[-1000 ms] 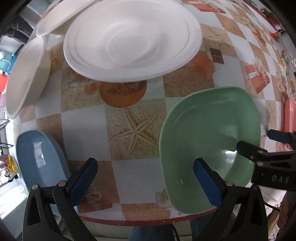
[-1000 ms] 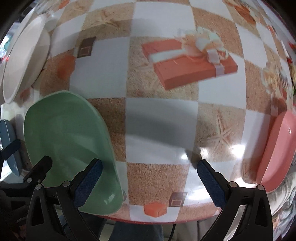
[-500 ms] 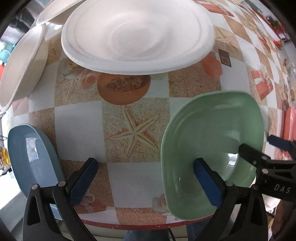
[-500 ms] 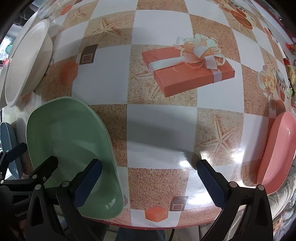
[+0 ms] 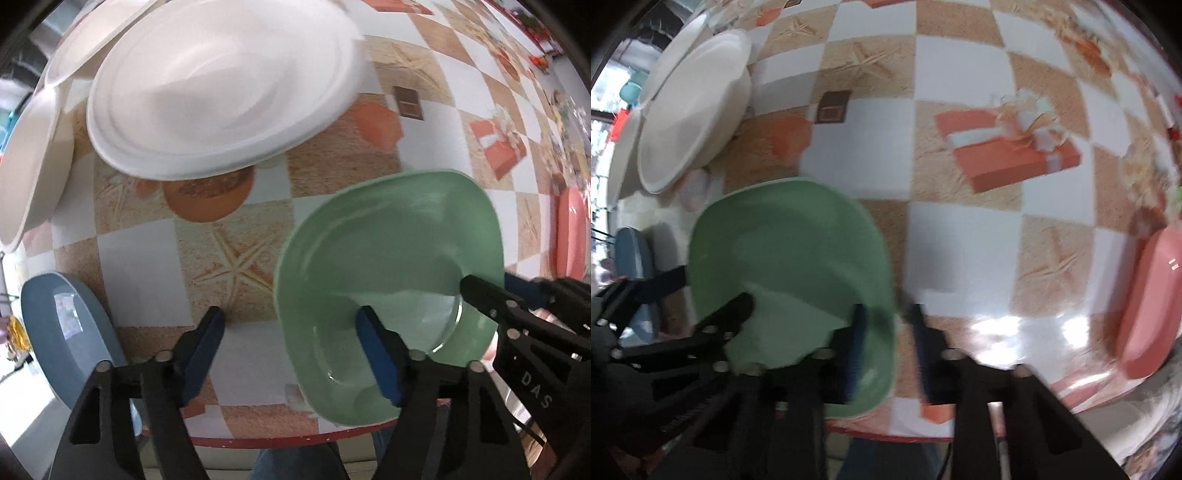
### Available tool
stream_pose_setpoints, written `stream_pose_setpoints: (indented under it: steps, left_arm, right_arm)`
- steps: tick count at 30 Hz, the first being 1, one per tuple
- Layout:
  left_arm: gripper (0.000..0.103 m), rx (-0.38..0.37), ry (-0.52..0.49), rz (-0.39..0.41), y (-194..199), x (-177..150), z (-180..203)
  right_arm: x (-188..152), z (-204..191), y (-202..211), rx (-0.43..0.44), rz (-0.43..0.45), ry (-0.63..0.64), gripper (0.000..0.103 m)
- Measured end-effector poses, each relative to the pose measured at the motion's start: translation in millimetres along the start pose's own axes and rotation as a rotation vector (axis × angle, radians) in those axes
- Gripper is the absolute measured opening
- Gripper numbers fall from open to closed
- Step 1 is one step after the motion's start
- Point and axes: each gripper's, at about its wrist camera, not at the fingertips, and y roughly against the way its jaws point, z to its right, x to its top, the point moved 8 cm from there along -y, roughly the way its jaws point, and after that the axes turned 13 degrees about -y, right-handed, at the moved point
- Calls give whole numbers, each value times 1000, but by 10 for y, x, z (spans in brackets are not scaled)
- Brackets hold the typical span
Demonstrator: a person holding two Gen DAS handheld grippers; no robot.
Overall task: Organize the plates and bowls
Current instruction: 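Lower both grippers onto the green square plate rim and close them, then lift the green plate with both grippers and lower it onto the blue plate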
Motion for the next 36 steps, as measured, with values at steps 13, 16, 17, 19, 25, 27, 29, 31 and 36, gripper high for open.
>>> stream_pose_setpoints:
  steps: [13,16,17,19,25,27,29,31,36]
  left_arm:
    - [43,1,-52,5,26,-136,-160]
    - [43,8,-25,2,22,-224,-320]
    - [43,11,-17,1,22,-251,-371]
    - [43,16,0,2,28,-302,-481]
    - [43,34,20,13,67,-378,-690]
    - [43,40,26,15,76,-394,-778]
    - [43,46,32,19,85,-402,-878]
    - [43,54,34,23,100,-419,-916]
    - [43,54,29,33,132,-411,-917]
  right_arm:
    - [-206,-331,-80,49,-82,-3,17]
    - [-248,-540,-127,56,-95,29,17]
    - [-265,-613,-141,56,-99,37,17]
    - [-307,-727,-141,61,-105,46,17]
    - [-307,-1134,-207,67,-120,68,17]
    - [-370,-1323,-199,58,-118,87,17]
    - [-435,-1446,-200,53,-115,107,17]
    - [-495,-1554,-208,50,-114,120,17]
    - [-623,-1757,-264,48,-114,100,17]
